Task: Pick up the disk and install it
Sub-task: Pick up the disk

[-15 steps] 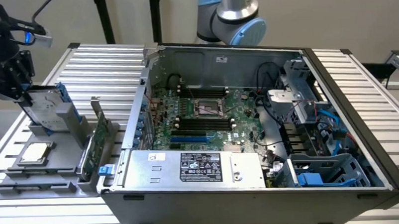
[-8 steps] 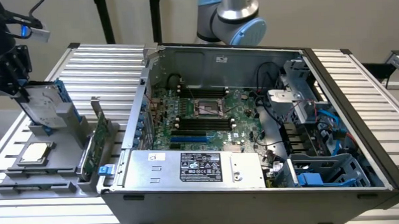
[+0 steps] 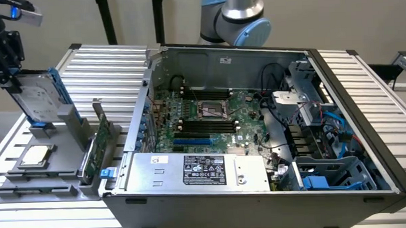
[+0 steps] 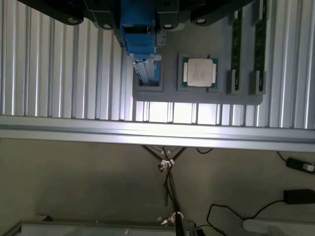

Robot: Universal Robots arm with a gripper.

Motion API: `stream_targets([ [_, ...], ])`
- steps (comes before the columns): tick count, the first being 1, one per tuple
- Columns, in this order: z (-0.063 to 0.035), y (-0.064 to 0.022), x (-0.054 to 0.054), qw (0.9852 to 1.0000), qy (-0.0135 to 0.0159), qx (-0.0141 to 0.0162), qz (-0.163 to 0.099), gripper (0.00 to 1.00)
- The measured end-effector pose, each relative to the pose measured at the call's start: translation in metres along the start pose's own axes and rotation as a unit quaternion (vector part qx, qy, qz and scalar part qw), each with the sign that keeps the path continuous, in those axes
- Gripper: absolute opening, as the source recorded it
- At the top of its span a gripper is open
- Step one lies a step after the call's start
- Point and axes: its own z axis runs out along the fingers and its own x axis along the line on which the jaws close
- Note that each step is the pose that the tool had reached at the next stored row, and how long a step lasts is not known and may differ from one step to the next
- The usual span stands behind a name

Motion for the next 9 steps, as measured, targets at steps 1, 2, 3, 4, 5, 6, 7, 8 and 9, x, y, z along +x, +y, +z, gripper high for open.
stream_targets([
  [1,-0.0045,0.0001,0.000,1.0000,0.0000,0.0000,0.000,0.33],
  [2,-0.0090,0.0003,0.000,1.0000,0.0000,-0.0001,0.000,0.33],
  [3,-0.0135,0.0004,0.000,1.0000,0.0000,0.0000,0.000,0.33],
  [4,-0.0179,0.0004,0.000,1.0000,0.0000,0.0001,0.000,0.33],
  [5,-0.0225,0.0005,0.000,1.0000,0.0000,-0.0001,0.000,0.33],
  [6,-0.0270,0.0006,-0.001,1.0000,0.0000,0.0000,0.000,0.33],
  [7,-0.0314,0.0005,-0.001,1.0000,0.0000,0.0000,0.000,0.33],
  [8,-0.0360,0.0004,-0.001,1.0000,0.0000,0.0000,0.000,0.33],
  [9,-0.0407,0.0002,-0.001,1.0000,0.0000,0.0001,0.000,0.33],
])
